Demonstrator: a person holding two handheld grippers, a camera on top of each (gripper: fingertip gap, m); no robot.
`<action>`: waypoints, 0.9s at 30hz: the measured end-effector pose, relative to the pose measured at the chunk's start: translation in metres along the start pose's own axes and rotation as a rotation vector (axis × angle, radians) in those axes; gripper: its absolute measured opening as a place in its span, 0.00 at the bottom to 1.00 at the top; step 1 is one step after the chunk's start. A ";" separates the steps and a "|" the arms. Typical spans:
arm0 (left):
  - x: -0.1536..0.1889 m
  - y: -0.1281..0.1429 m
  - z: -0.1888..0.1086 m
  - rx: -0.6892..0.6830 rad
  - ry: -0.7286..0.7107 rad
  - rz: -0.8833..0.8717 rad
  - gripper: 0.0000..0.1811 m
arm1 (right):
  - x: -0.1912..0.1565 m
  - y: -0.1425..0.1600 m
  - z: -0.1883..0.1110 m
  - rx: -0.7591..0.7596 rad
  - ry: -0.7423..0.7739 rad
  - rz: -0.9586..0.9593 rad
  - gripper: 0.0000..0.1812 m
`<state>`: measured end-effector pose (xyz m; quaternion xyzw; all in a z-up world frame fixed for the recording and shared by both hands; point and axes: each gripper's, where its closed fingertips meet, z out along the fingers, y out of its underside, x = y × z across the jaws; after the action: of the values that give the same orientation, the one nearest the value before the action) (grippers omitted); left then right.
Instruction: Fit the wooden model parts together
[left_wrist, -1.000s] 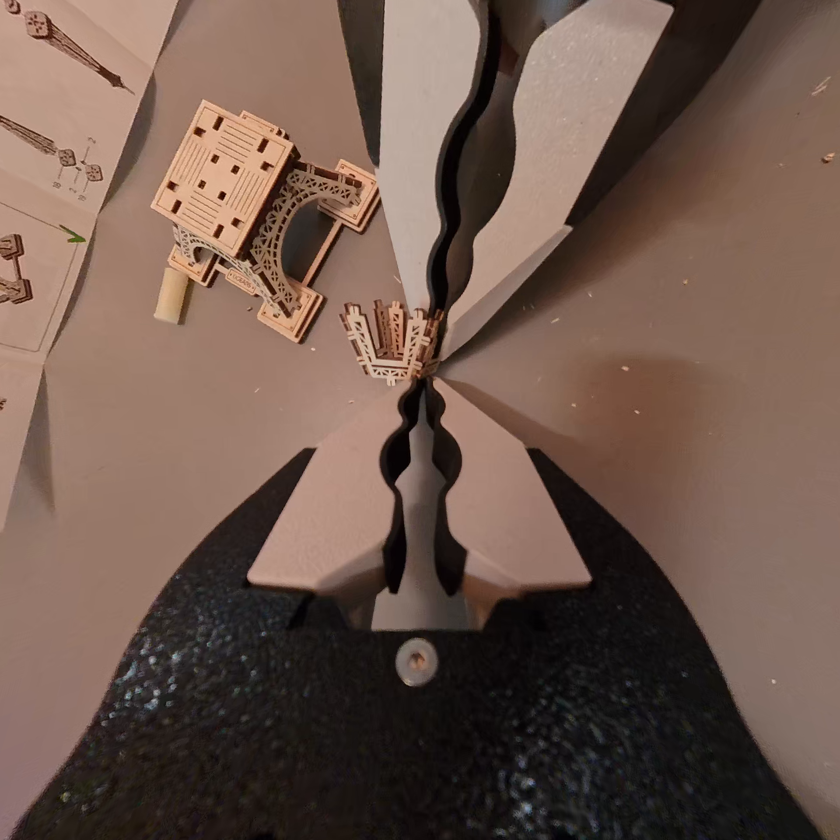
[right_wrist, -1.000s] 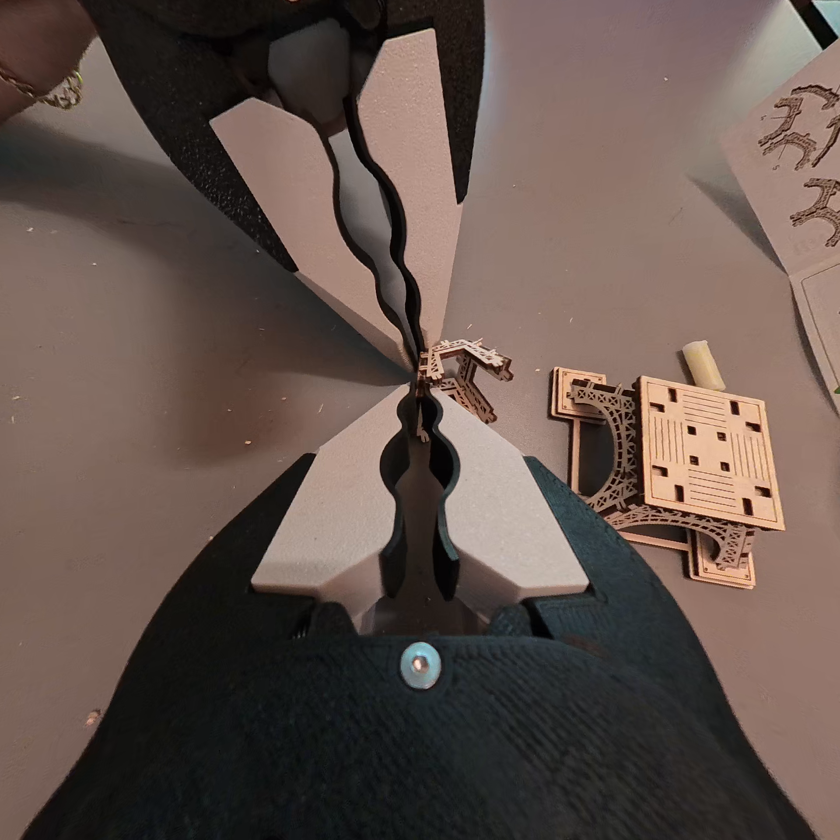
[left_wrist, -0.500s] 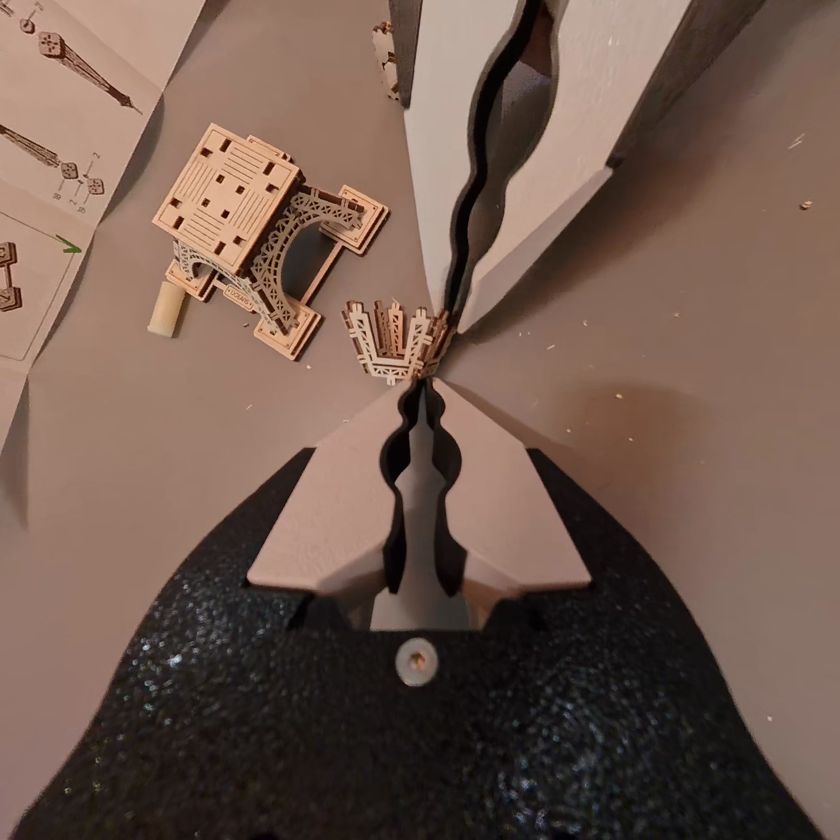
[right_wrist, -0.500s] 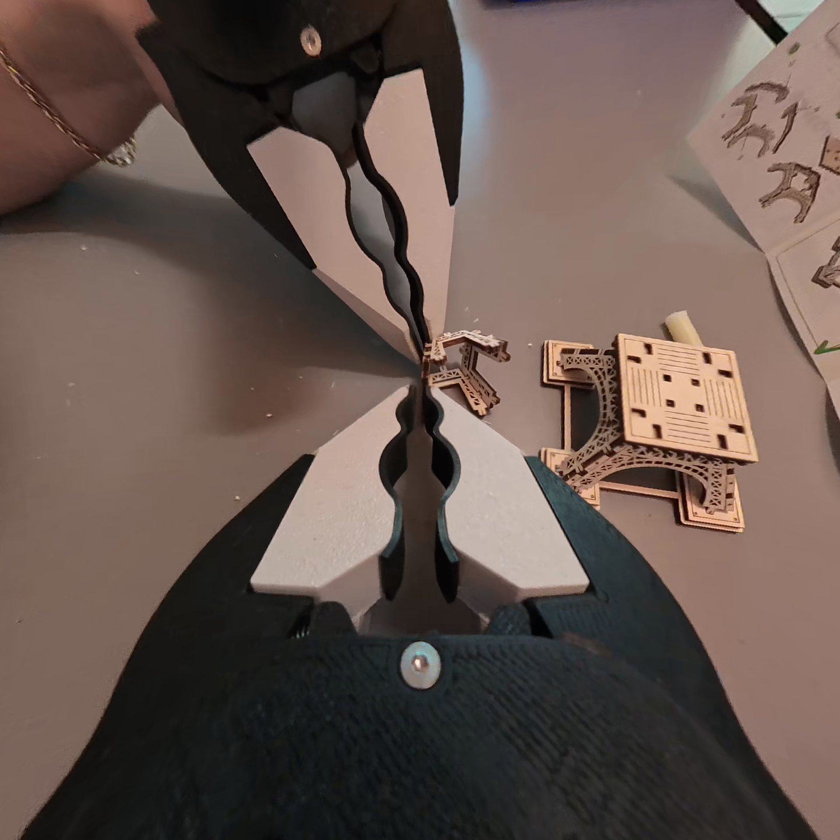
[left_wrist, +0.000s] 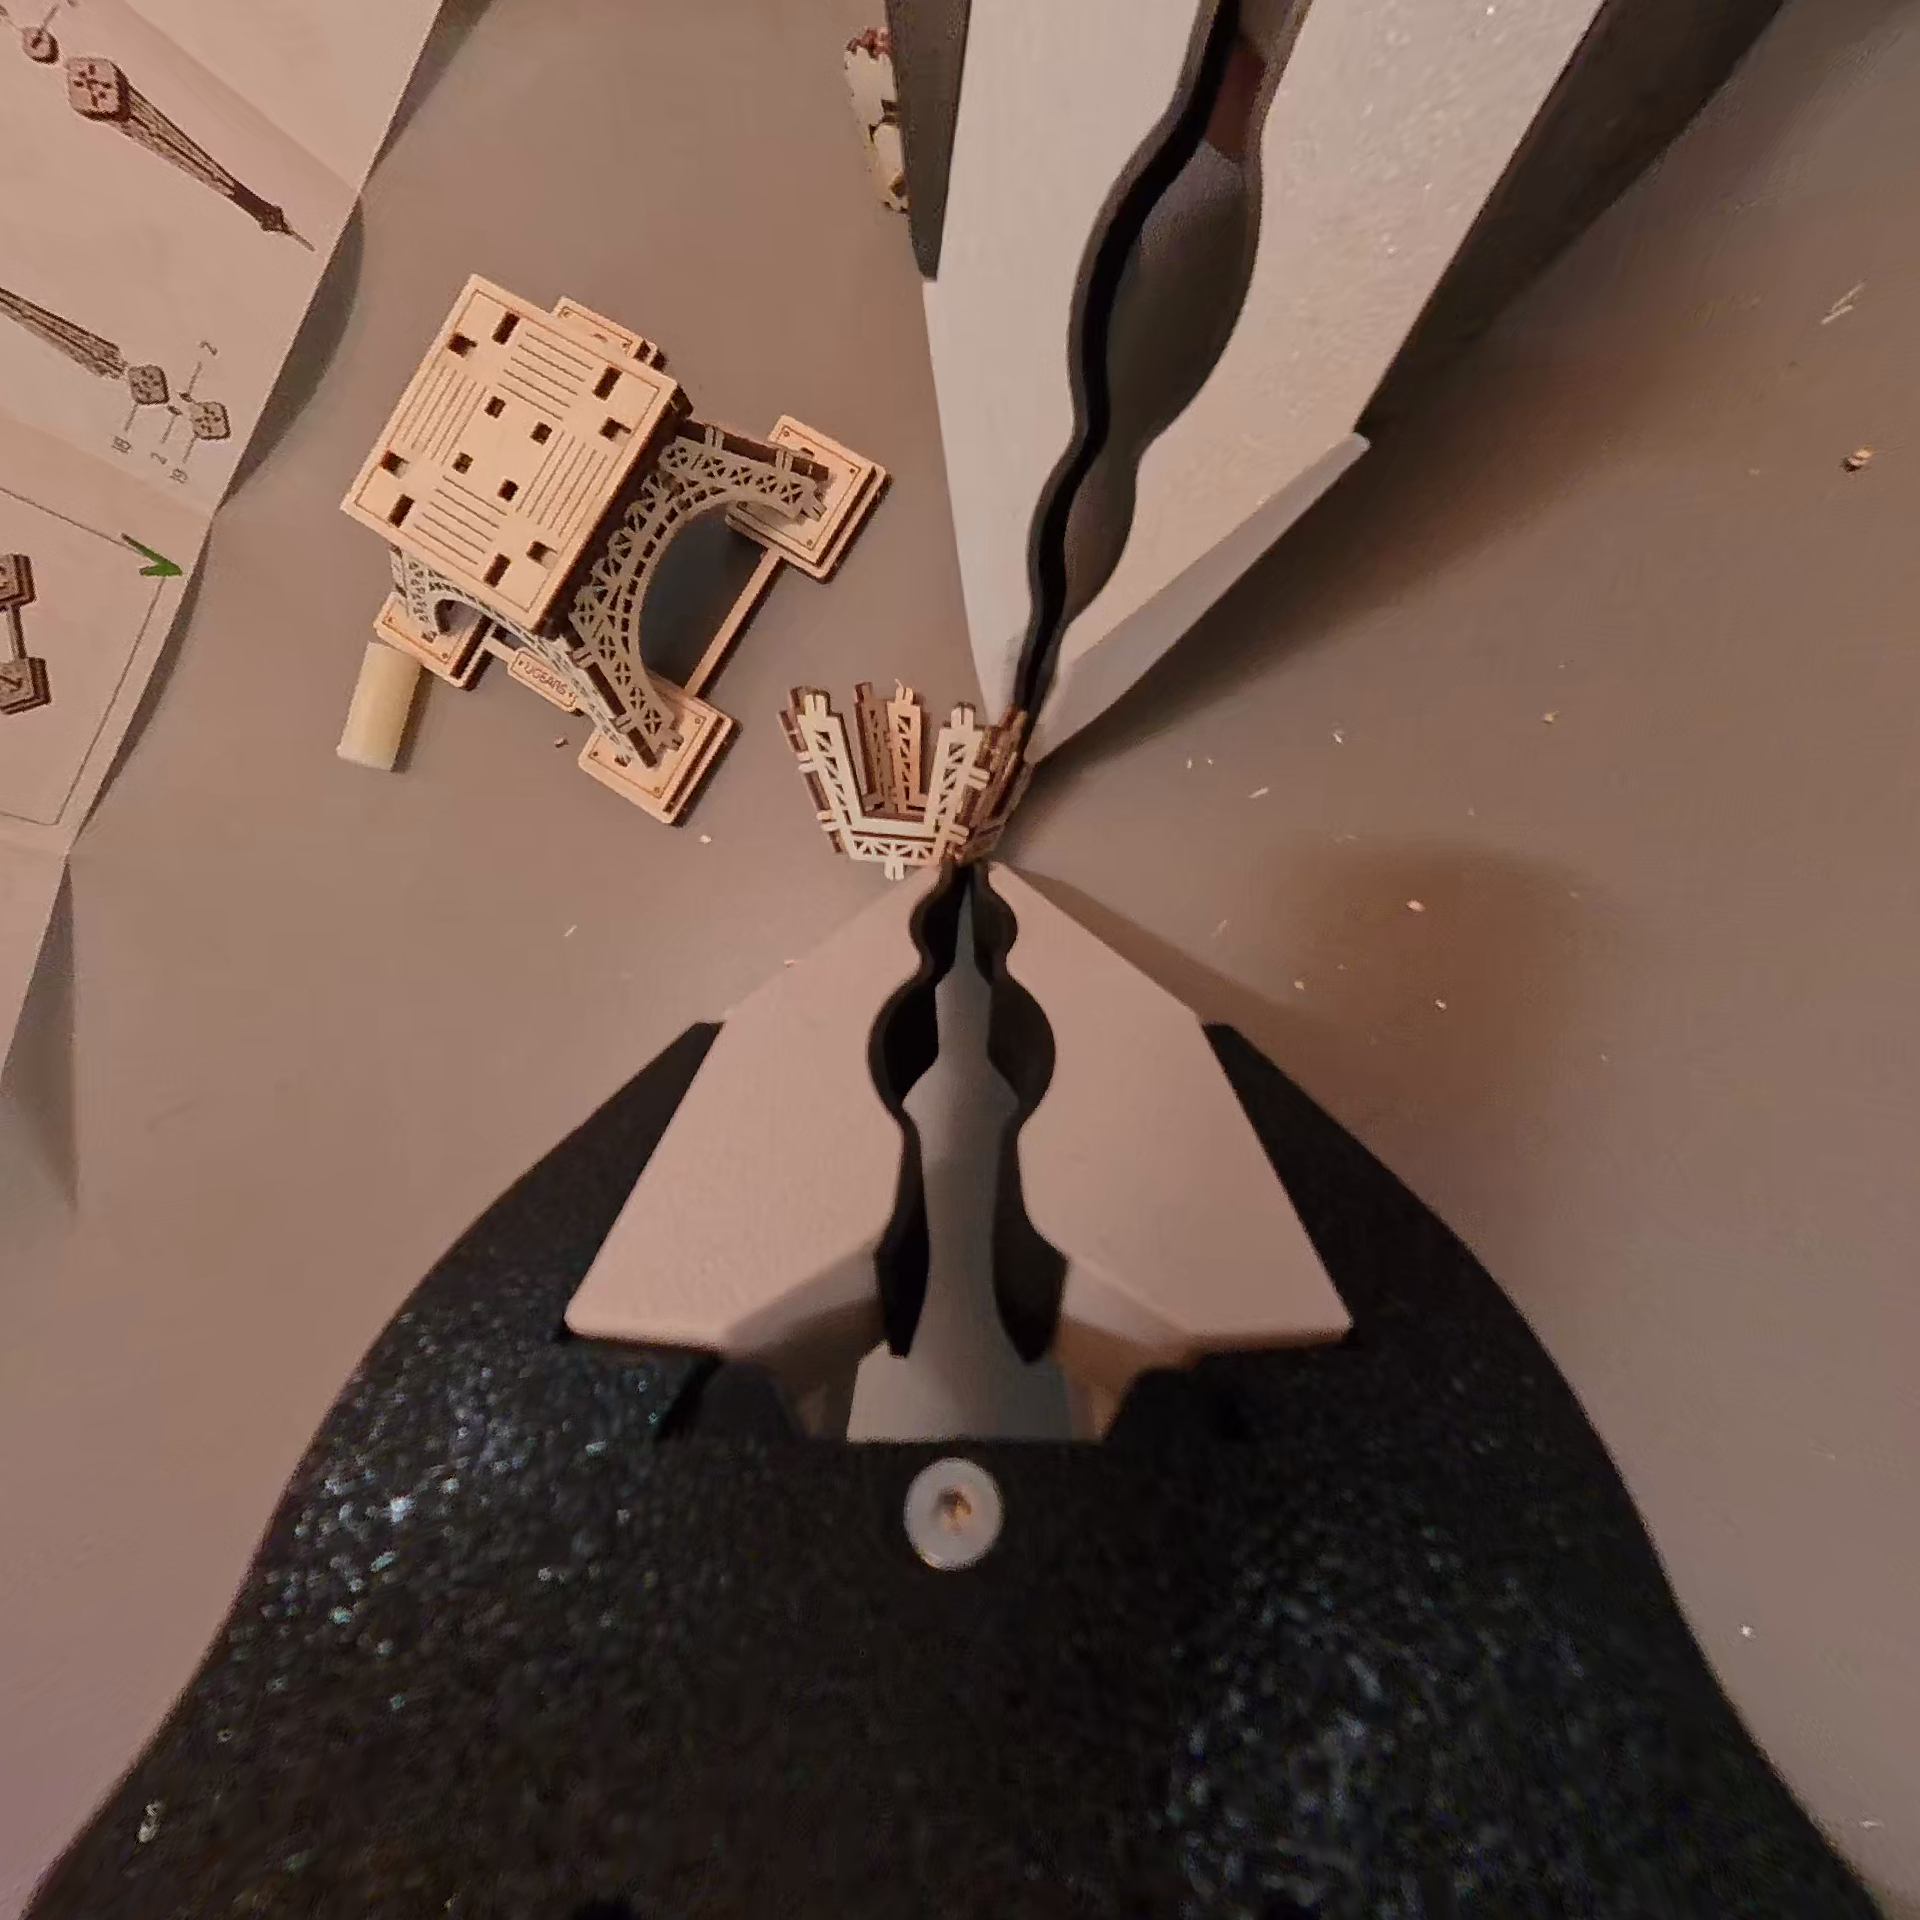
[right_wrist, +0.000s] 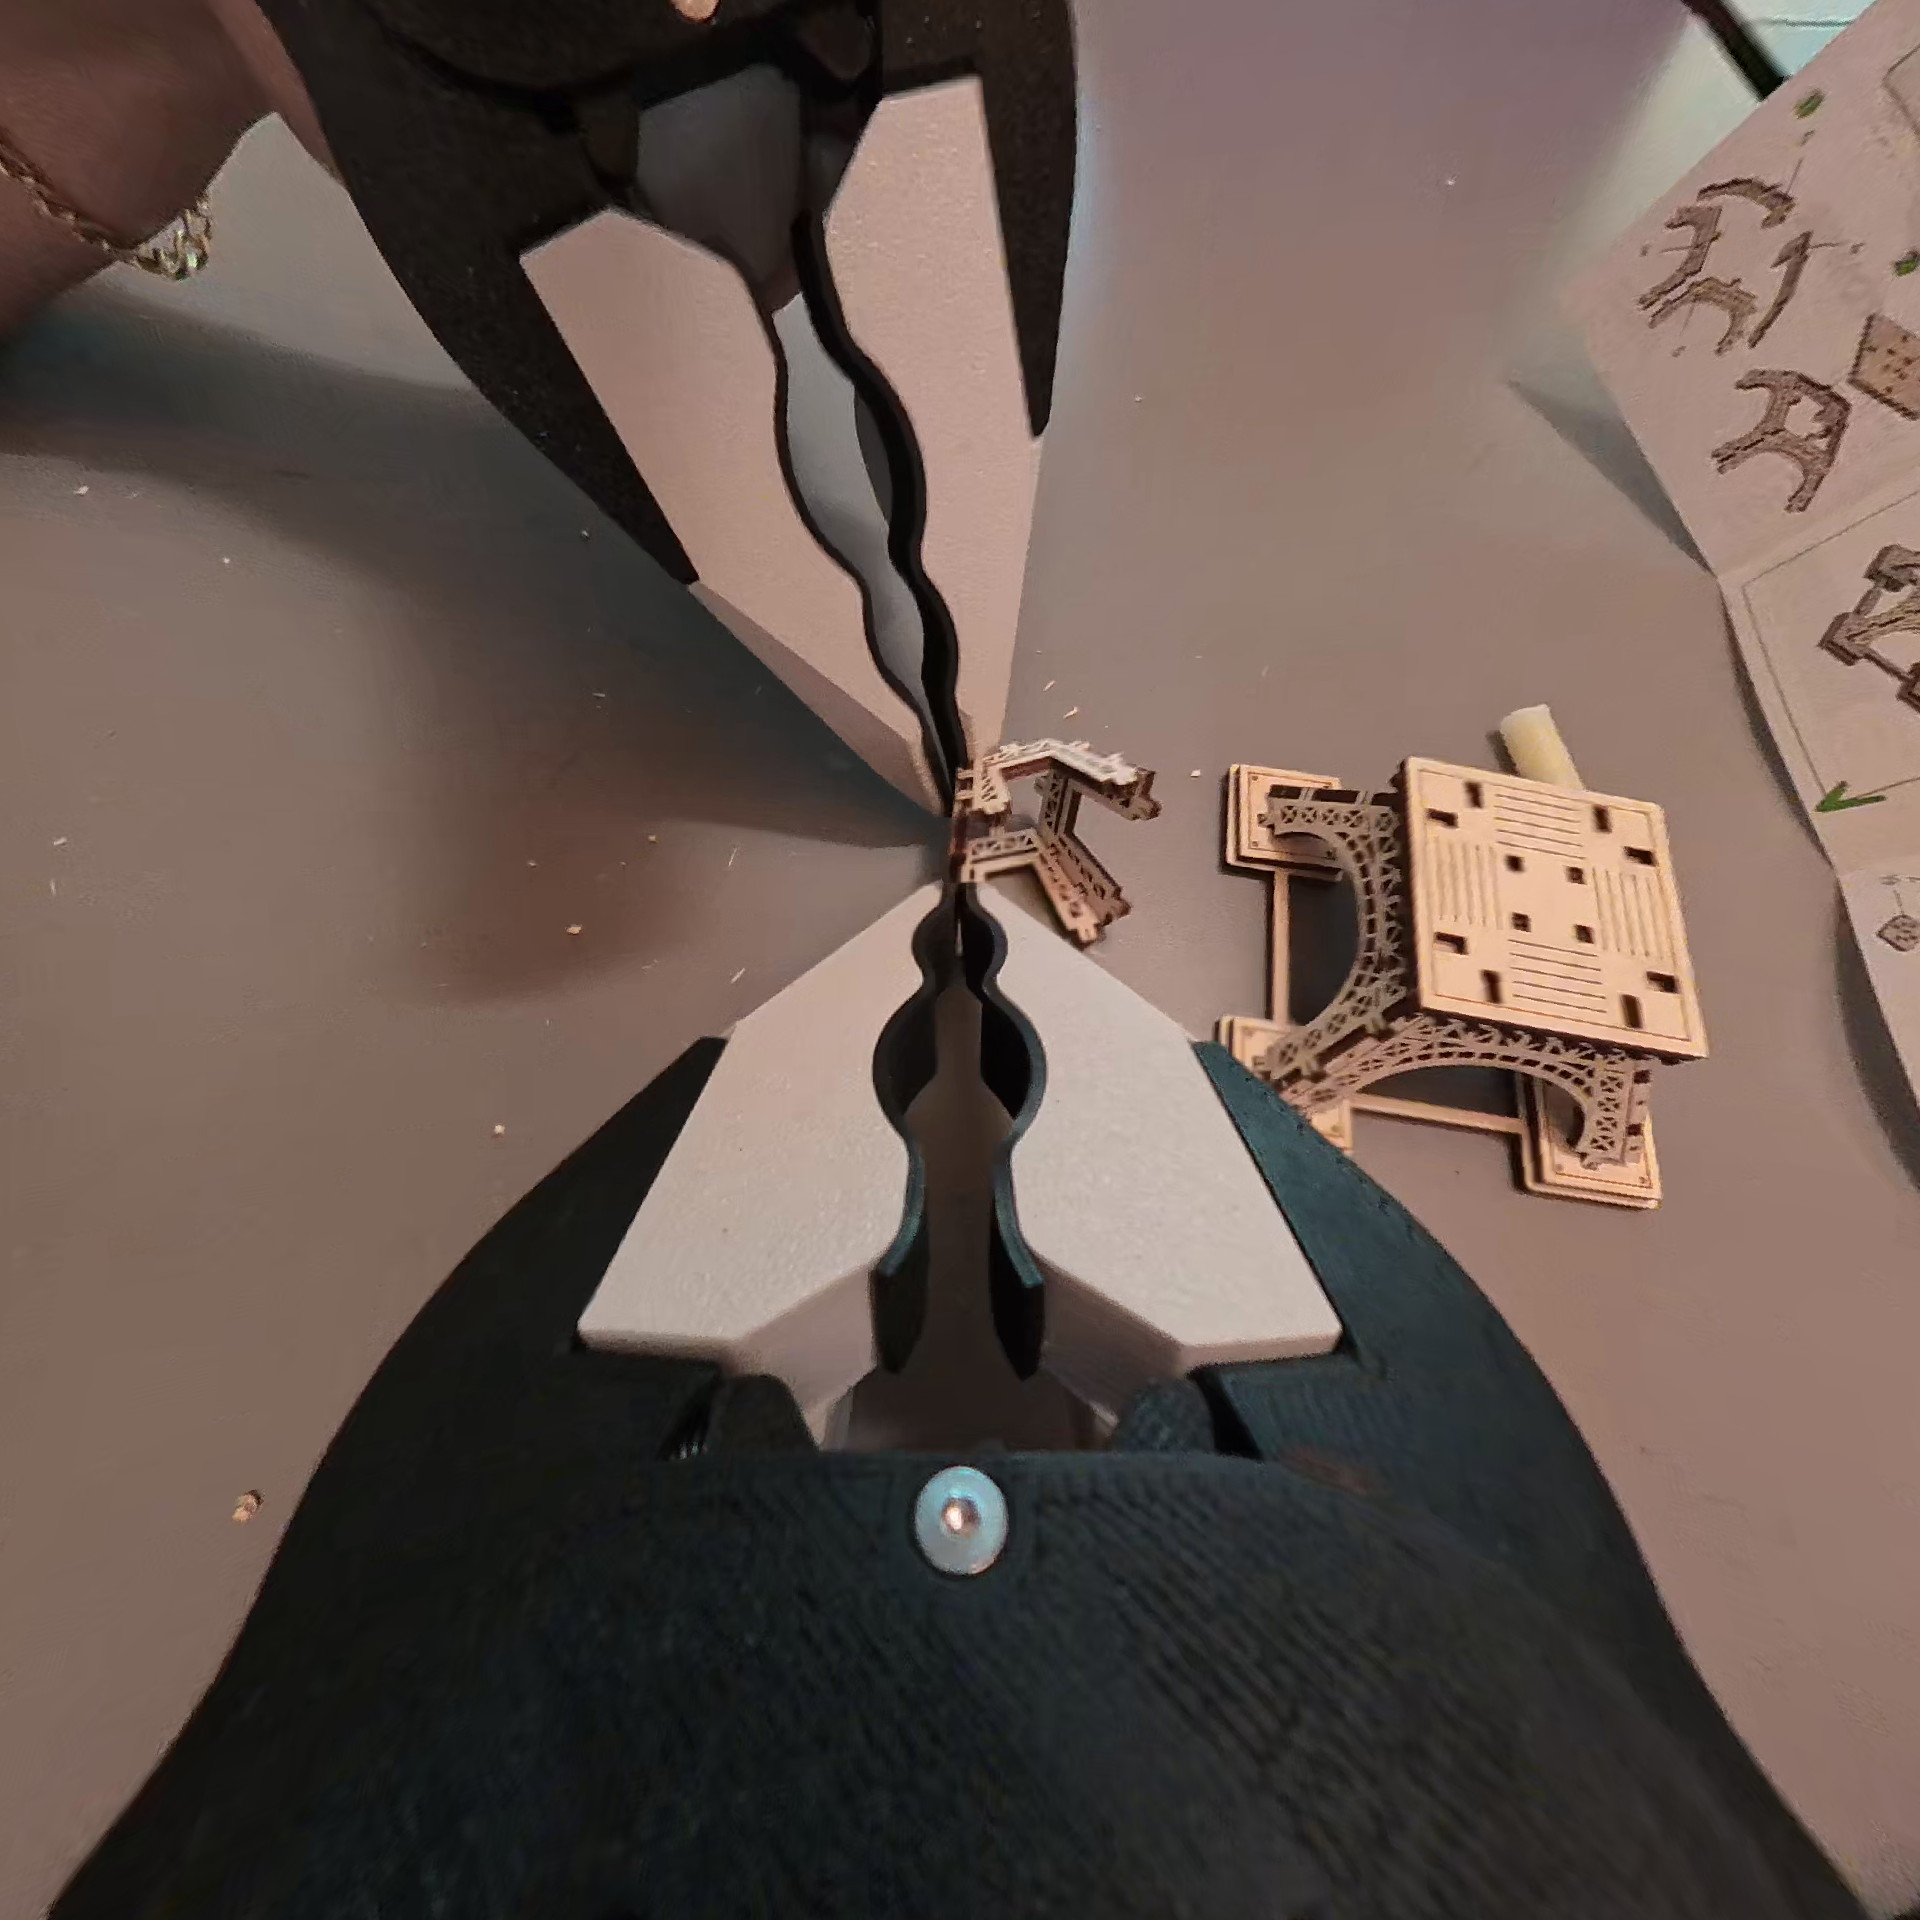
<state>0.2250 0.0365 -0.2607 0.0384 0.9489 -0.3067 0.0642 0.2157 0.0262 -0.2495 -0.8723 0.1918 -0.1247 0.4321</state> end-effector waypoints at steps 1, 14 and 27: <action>0.000 0.000 0.000 0.000 0.000 -0.001 0.00 | 0.000 0.001 0.000 -0.002 0.002 -0.007 0.00; 0.000 0.000 0.001 0.002 0.006 0.000 0.00 | -0.001 0.001 0.000 -0.002 0.000 -0.018 0.00; 0.001 0.000 0.002 -0.046 0.013 0.011 0.00 | -0.001 0.003 0.002 -0.013 -0.020 0.075 0.00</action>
<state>0.2247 0.0355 -0.2625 0.0442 0.9558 -0.2844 0.0605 0.2148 0.0258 -0.2531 -0.8685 0.2209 -0.0986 0.4326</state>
